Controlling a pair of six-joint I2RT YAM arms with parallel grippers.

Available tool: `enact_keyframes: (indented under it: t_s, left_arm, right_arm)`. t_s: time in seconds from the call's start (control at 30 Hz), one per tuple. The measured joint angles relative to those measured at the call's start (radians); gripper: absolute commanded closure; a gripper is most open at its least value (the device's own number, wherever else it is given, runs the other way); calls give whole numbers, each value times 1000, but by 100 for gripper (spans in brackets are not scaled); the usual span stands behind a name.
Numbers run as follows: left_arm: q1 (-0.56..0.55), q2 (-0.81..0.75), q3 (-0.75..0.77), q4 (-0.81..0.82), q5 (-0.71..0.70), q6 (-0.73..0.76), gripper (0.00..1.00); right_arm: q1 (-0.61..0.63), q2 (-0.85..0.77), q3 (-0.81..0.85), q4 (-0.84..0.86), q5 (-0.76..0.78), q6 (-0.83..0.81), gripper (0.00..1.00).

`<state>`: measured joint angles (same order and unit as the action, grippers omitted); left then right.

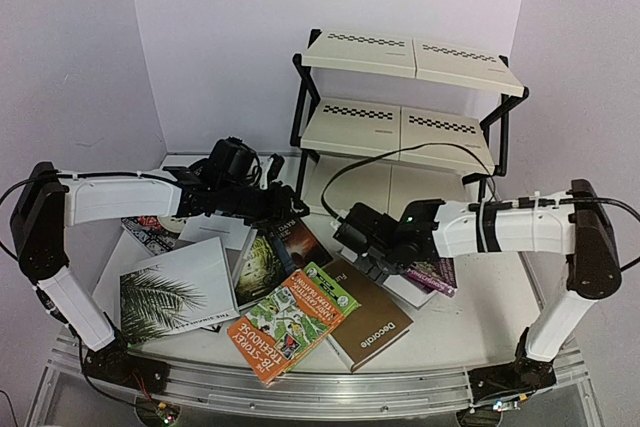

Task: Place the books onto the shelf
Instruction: Pick up the book from the book pile.

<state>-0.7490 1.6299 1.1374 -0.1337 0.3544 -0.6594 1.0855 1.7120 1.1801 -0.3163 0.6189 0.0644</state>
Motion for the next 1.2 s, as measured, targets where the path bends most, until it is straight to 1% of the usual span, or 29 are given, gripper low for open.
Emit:
enact_keyframes:
  t_s: [0.07,0.17,0.27,0.33,0.4,0.5,0.57,0.6,0.7,0.73,0.8,0.83,0.87,0.9,1.03,1.07,1.13,1.2]
  left_arm:
    - [0,0,0,0,3,-1,43]
    - [0,0,0,0,7,-2,43]
    - [0,0,0,0,9,-3,43]
    - [0,0,0,0,8,-4,43]
    - [0,0,0,0,9,-4,43]
    - [0,0,-1,0,9,-4,43]
    - [0,0,-1,0,9,-4,43]
    - [0,0,-1,0,9,-4,43]
    - [0,0,-1,0,9,-4,43]
    - [0,0,-1,0,9,-4,43]
    - [0,0,-4,1,9,-4,43]
    - [0,0,-7,1,9,-4,43]
    - [0,0,-11,1,9,-4,43]
    - [0,0,-15,0,9,-4,43]
    - [0,0,-23,0,9,-4,43]
    - [0,0,-23,0,9,-4,43]
    - [0,0,-26,1,9,-4,43]
    - [0,0,-27,0,9,-4,43]
  right_arm:
    - [1,27,6,-4,-23,2,92]
    - [3,39,10,-8,-41,5,91]
    - [1,38,15,-11,-55,7,85]
    - [0,38,17,-12,-60,10,84]
    - [-2,38,18,-13,-66,12,82]
    - [-3,38,18,-13,-71,16,76]
    - [-3,39,18,-12,-75,22,65]
    - [-4,39,18,-11,-83,29,64]
    - [-5,39,18,-5,-117,54,64]
    - [-5,39,18,-4,-125,61,67]
    - [-7,39,22,-5,-134,69,76]
    - [-8,39,24,-5,-137,70,74]
    - [-8,39,27,-5,-137,71,66]
    - [-9,39,30,-4,-137,72,61]
    - [-9,39,32,1,-167,86,57]
    - [-9,39,32,1,-173,89,57]
    - [-10,39,33,2,-181,94,63]
    - [-10,37,33,2,-183,95,73]
